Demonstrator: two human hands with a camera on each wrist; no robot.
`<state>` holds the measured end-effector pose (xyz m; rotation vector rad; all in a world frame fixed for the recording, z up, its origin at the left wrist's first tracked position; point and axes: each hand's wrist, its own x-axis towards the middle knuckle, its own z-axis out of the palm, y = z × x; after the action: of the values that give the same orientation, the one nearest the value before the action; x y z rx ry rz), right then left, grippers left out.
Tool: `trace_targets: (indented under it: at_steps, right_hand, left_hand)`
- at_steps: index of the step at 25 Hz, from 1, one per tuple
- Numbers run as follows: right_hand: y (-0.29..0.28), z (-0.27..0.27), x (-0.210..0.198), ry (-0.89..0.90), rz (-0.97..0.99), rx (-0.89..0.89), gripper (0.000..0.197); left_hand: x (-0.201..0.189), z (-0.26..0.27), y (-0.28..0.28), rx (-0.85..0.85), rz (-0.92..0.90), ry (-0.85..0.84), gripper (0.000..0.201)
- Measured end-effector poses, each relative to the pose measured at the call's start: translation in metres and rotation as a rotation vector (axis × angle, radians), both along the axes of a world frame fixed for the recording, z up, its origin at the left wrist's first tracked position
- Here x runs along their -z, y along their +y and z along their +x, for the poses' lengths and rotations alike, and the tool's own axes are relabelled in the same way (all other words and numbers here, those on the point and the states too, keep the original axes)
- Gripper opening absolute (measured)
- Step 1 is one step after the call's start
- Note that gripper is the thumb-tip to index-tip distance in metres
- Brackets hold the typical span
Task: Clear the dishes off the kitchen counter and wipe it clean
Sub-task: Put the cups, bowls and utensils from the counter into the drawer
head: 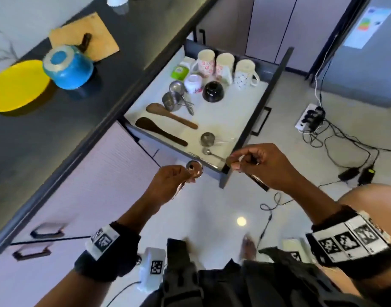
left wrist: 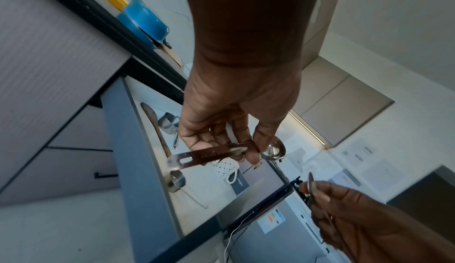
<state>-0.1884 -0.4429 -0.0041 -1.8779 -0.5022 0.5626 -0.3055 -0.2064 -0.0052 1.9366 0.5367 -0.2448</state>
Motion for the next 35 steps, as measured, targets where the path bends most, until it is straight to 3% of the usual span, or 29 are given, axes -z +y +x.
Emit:
trace_targets:
  at_steps: [3, 7, 11, 18, 26, 31, 35]
  right_hand:
    - [-0.021, 0.048, -0.006, -0.010, -0.069, -0.084, 0.010]
    - [-0.005, 0.112, 0.008, 0.012, -0.148, -0.219, 0.014]
    - [0.035, 0.175, 0.020, 0.044, -0.200, -0.338, 0.014]
    - [0.149, 0.281, 0.053, 0.069, -0.389, -0.661, 0.019]
    - [0.233, 0.311, 0.115, 0.082, -0.769, -1.081, 0.019]
    - [0.244, 0.317, 0.162, 0.179, -0.885, -1.274, 0.030]
    - [0.230, 0.311, 0.179, 0.098, -0.905, -1.422, 0.030]
  left_hand:
    - [-0.002, 0.041, -0.030, -0.092, -0.053, 0.022, 0.027]
    - [0.019, 0.080, -0.028, -0.303, -0.132, 0.069, 0.020]
    - [0.039, 0.114, -0.009, -0.453, -0.292, 0.079, 0.014]
    - [0.070, 0.170, 0.030, -0.704, -0.407, 0.105, 0.025]
    - [0.098, 0.174, 0.033, -0.868, -0.434, 0.288, 0.024]
    - [0.108, 0.187, 0.024, -0.950, -0.438, 0.425, 0.024]
    - [0.115, 0.198, 0.019, -1.001, -0.432, 0.489, 0.023]
